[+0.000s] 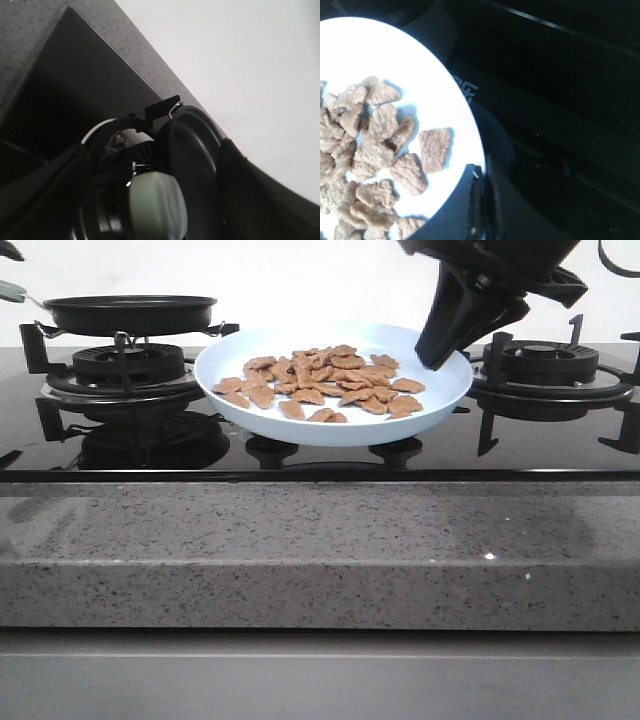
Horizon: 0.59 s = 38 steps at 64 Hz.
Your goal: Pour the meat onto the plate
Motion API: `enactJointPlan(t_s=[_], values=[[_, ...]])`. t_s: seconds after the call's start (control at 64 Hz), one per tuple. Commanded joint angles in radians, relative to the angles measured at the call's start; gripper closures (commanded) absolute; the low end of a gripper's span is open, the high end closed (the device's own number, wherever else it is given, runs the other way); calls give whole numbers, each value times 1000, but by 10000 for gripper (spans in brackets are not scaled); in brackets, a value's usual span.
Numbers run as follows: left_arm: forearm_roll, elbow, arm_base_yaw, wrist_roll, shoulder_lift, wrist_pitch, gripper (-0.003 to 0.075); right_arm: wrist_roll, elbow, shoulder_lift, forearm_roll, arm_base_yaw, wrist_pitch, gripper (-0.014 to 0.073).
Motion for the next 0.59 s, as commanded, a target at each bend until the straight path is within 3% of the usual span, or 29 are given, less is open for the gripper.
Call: enactJointPlan(t_s=[0.0, 0.265, 0.406, 0.578], values=[[28, -31, 45, -8, -90, 56, 190, -12, -26, -34, 11, 1, -37, 653], [341, -31, 125, -108, -287, 106, 192, -12, -26, -34, 11, 1, -37, 653], [665, -29, 53, -228, -451, 83, 199, -12, -26, -34, 11, 1, -37, 653], [1053, -21, -123, -459, -611, 35, 226, -12, -26, -34, 27, 1, -37, 653]])
